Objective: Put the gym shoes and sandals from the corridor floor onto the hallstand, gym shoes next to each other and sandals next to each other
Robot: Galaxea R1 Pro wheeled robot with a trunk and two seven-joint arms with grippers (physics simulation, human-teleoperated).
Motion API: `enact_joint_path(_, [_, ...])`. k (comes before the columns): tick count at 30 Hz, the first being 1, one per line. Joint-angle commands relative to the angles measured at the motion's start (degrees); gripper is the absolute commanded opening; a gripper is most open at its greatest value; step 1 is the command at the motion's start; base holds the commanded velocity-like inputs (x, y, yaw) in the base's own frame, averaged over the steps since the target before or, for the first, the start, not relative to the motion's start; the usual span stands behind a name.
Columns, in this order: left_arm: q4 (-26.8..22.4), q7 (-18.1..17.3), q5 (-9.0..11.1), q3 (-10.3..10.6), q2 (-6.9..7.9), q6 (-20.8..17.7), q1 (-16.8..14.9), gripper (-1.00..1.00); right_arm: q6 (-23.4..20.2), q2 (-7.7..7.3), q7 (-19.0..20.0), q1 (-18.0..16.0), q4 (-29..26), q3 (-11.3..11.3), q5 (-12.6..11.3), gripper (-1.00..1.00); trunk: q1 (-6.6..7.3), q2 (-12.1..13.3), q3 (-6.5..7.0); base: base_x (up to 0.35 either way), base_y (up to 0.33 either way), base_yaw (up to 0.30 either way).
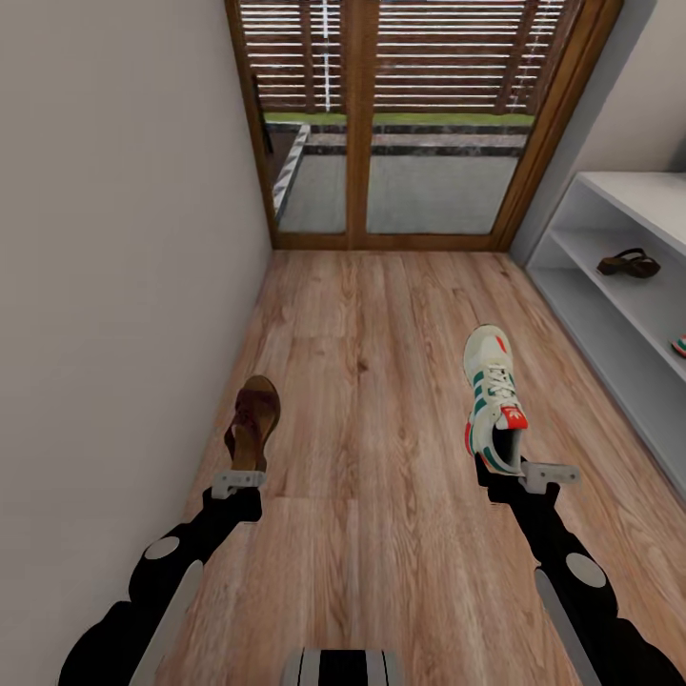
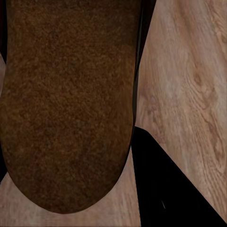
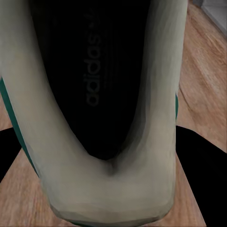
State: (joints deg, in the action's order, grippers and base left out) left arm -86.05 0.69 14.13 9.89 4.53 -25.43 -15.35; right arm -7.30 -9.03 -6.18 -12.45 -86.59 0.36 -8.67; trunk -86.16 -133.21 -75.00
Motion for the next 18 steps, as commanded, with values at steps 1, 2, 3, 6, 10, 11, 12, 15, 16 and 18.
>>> enact_joint_path(1, [-0.08, -0.01, 0.1, 0.04, 0.04, -0.32, -0.03, -1.0, -0.25, -0.03, -0.31, -0.02, -0.09, 0.08, -0.47, -1.0, -0.03, -0.02, -0.04, 0.333, -0.086, 0.0])
enact_joint_path(2, [-0.08, 0.0, 0.1, 0.04, 0.04, -0.32, -0.03, -1.0, -0.25, -0.03, -0.3, -0.03, -0.08, 0.08, -0.47, -1.0, -0.03, -0.02, -0.04, 0.333, -0.086, 0.0])
enact_joint_path(3, [-0.08, -0.03, 0.09, 0.04, 0.04, -0.32, -0.03, -1.0, -0.25, -0.03, -0.31, -0.03, -0.07, 0.08, -0.47, -1.0, -0.03, -0.02, -0.04, 0.333, -0.087, 0.0])
enact_joint_path(6, [-0.08, 0.0, 0.1, 0.04, 0.04, -0.32, -0.03, -1.0, -0.25, -0.03, -0.32, -0.03, -0.09, 0.08, -0.47, -1.0, -0.03, -0.02, -0.04, 0.333, -0.089, 0.0])
enact_joint_path(10, [-0.08, -0.01, 0.1, 0.04, 0.04, -0.32, -0.03, -1.0, -0.25, -0.03, -0.32, -0.01, -0.09, 0.08, -0.47, -1.0, -0.03, -0.02, -0.04, 0.333, -0.092, 0.0])
enact_joint_path(11, [-0.08, 0.0, 0.1, 0.04, 0.04, -0.32, -0.03, -1.0, -0.25, -0.03, -0.32, -0.02, -0.09, 0.08, -0.47, -1.0, -0.03, -0.02, -0.04, 0.333, -0.092, 0.0])
enact_joint_path(12, [-0.08, -0.01, 0.1, 0.04, 0.04, -0.32, -0.03, -1.0, -0.25, -0.03, -0.31, 0.0, -0.1, 0.08, -0.47, -1.0, -0.03, -0.02, -0.04, 0.333, -0.092, 0.0])
enact_joint_path(15, [-0.08, 0.0, 0.1, 0.04, 0.04, -0.32, -0.03, -1.0, -0.25, -0.04, -0.32, -0.02, -0.11, 0.08, -0.47, -1.0, -0.03, -0.02, -0.04, 0.333, -0.092, 0.0])
enact_joint_path(16, [-0.08, -0.03, 0.1, 0.04, 0.04, -0.32, -0.03, -1.0, -0.25, -0.05, -0.32, -0.02, -0.12, 0.08, -0.47, -1.0, -0.03, -0.02, -0.04, 0.333, -0.093, 0.0])
enact_joint_path(18, [-0.08, -0.02, 0.1, 0.04, 0.04, -0.32, -0.03, -1.0, -0.25, -0.04, -0.32, 0.02, -0.14, 0.08, -0.47, -1.0, -0.03, -0.02, -0.04, 0.333, -0.093, 0.0])
